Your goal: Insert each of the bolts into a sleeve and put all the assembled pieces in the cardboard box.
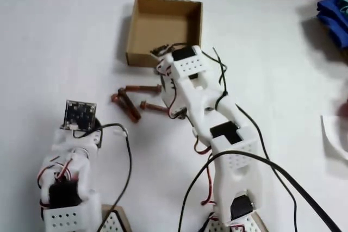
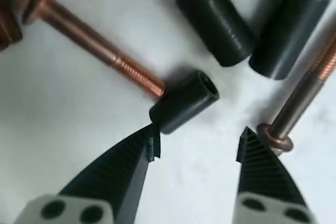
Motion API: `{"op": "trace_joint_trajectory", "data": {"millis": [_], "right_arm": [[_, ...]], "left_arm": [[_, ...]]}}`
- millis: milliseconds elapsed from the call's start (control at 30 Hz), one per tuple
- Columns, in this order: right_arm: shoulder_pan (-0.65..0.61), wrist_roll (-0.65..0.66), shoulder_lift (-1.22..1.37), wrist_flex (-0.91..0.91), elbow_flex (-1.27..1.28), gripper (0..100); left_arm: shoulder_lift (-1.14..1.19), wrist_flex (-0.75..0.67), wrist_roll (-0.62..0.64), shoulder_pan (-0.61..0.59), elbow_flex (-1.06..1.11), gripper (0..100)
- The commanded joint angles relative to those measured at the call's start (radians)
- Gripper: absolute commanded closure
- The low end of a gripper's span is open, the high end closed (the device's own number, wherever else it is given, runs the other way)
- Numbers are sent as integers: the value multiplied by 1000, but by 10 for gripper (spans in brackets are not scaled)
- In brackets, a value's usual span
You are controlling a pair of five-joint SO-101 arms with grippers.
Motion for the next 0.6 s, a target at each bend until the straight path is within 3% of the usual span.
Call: {"op": "trace_joint_trajectory", "data": {"millis": [0,333,567], "right_arm": [[-7,-63,-4,-47,-35,757],[-8,-198,119,-56,-48,757],[-5,-224,246,30,-207,762]], "left_arm": [[-34,-21,2,-9,-5,846],[-34,-23,0,-9,-2,846],[-34,-83,0,-9,56,846]]}}
